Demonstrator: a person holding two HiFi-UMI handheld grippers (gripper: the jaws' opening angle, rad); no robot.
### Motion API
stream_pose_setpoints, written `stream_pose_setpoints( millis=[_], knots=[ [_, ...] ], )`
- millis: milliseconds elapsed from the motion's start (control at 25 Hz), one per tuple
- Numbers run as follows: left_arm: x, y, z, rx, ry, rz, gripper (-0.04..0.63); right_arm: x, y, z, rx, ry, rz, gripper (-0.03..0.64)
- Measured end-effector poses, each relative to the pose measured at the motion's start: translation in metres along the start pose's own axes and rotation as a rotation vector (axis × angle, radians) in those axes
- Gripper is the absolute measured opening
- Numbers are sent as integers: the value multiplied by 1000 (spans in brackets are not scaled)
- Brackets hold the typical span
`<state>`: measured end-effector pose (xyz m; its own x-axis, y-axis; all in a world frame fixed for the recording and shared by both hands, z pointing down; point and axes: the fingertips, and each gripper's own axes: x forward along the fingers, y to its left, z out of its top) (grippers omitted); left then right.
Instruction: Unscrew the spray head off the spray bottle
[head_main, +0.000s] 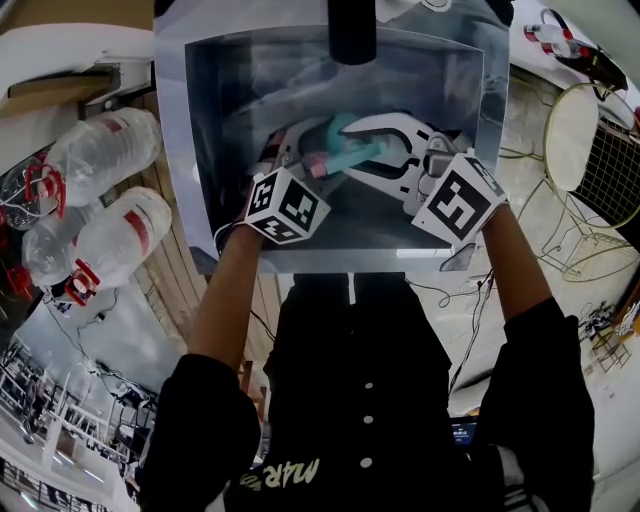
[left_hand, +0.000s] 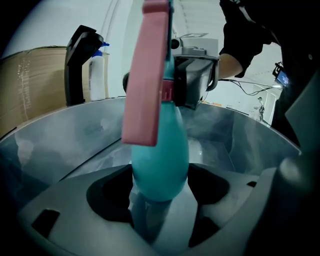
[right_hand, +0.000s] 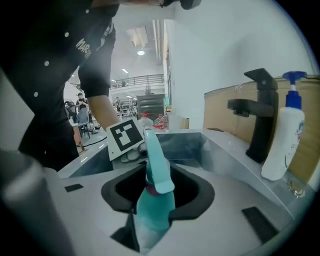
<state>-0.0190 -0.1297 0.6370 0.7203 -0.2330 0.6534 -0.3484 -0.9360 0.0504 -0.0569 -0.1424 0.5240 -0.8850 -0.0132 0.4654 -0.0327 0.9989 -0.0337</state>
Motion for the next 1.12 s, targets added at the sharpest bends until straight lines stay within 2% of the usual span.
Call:
stream_pose_setpoints(
  millis=[120,240,400,520,720,920,1120],
  knots=[
    [0,0,1,-8,-3,3,362,-1,-2,-4,65,19,-36,176],
    [-1,0,-1,-9,-1,4,362,-9,-2,-10,113,55,-84,250],
    [-1,0,-2,-12,2,6,362,-43,4,-21,194,129,-204,281],
    [0,1,-3,-14,2,9,362,-56,25,-17,297,113,-264,276],
    [-1,1,-1,-19,3,14,362,-26,46,-9,513,55,-381,286],
    [1,0,0,-25,7,22,362,-17,30,-3,522,12,-508,301],
    [1,0,0,-29,14,24,362,-14,22,-2,505,24,-568,318]
  ],
)
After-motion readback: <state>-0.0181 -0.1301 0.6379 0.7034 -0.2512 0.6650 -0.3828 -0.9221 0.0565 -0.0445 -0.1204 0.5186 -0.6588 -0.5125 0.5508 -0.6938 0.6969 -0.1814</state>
